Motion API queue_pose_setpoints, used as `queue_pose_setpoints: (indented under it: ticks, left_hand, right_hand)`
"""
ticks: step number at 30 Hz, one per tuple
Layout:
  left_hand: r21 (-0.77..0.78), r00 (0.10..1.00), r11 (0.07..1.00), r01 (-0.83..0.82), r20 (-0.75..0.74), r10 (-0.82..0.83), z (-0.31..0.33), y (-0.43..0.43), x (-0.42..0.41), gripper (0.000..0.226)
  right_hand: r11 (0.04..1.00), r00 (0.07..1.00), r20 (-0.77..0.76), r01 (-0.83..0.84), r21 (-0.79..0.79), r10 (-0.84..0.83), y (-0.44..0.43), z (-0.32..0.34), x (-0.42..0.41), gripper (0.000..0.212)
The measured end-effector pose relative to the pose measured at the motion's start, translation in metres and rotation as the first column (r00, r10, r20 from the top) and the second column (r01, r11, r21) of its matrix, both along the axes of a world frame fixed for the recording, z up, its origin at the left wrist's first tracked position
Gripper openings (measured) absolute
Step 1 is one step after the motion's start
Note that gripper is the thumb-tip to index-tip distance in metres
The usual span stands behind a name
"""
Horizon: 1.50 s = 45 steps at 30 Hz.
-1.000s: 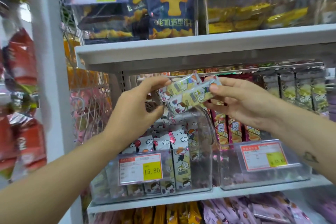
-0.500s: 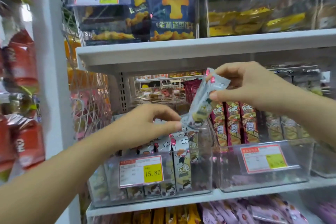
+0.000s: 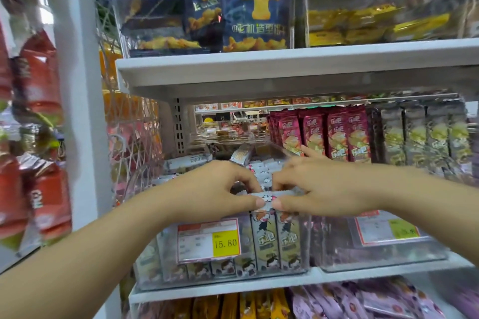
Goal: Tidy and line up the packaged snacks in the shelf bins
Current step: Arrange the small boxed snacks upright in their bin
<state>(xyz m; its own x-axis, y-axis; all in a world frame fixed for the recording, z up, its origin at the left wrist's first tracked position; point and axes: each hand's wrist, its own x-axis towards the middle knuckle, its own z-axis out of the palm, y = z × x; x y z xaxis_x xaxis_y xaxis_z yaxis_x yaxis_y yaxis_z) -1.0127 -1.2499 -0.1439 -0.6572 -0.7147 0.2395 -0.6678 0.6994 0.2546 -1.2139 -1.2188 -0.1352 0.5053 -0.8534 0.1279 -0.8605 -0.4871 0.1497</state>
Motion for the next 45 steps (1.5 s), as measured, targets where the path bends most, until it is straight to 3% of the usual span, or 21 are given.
queue_pose_setpoints:
  ticks: [3, 7, 10, 12, 19, 27, 30, 34, 37, 40, 42, 45]
  left_hand:
    - [0.023, 0.991, 0.999, -0.037, -0.128, 0.040, 0.002, 0.000, 0.005, 0.015]
    - [-0.078, 0.950, 0.973, -0.217, -0.246, 0.193, 0.009, -0.022, 0.017, 0.012]
    - [-0.139, 0.901, 0.912, -0.385, -0.269, 0.340, 0.016, -0.046, 0.025, 0.030]
    - [-0.166, 0.878, 0.867, -0.470, -0.190, 0.440, 0.020, -0.060, 0.027, 0.044]
    - [-0.196, 0.812, 0.811, -0.551, 0.098, 0.575, 0.025, -0.087, 0.030, 0.056]
    - [-0.269, 0.816, 0.791, -0.550, 0.026, 0.577, 0.031, -0.085, 0.040, 0.037]
    - [-0.291, 0.846, 0.797, -0.530, -0.111, 0.522, 0.038, -0.075, 0.041, 0.030]
    - [-0.207, 0.827, 0.828, -0.521, -0.361, 0.430, 0.047, -0.057, 0.038, 0.020]
    - [-0.163, 0.812, 0.851, -0.499, -0.430, 0.394, 0.047, -0.045, 0.038, 0.018]
    - [-0.092, 0.803, 0.898, -0.430, -0.495, 0.333, 0.043, -0.036, 0.043, 0.019]
    - [0.006, 0.767, 0.923, -0.385, -0.555, 0.323, 0.042, -0.032, 0.046, 0.025]
    - [0.260, 0.638, 0.930, -0.262, -0.676, 0.368, 0.038, -0.027, 0.040, 0.034]
  right_hand:
    - [0.999, 0.998, 0.050, -0.045, -0.001, 0.045, 0.000, -0.002, -0.002, 0.028]
    - [0.995, 0.926, 0.363, -0.098, -0.035, 0.104, -0.001, 0.002, -0.004, 0.017]
    - [0.987, 0.843, 0.516, -0.101, -0.123, 0.151, -0.014, 0.008, -0.007, 0.010]
    - [0.989, 0.833, 0.536, -0.079, -0.127, 0.135, -0.028, 0.012, -0.008, 0.009]
    - [0.991, 0.929, 0.349, -0.102, -0.084, 0.125, -0.074, 0.025, 0.015, 0.030]
    - [0.998, 0.998, 0.039, -0.054, -0.023, 0.055, -0.114, 0.027, 0.042, 0.057]
    - [0.999, 0.996, 0.080, -0.032, -0.021, 0.033, -0.113, 0.029, 0.040, 0.057]
    - [1.000, 1.000, 0.007, -0.011, 0.012, 0.011, -0.109, 0.025, 0.042, 0.079]
    - [1.000, 0.999, -0.026, 0.021, 0.021, -0.021, -0.109, 0.023, 0.046, 0.064]
    - [1.000, 0.994, 0.107, 0.013, -0.006, -0.012, -0.102, 0.029, 0.044, 0.033]
    - [0.999, 0.974, 0.226, 0.014, -0.049, -0.003, -0.094, 0.033, 0.037, 0.025]
    - [0.981, 0.890, 0.449, 0.006, -0.192, 0.082, -0.078, 0.037, 0.022, 0.020]
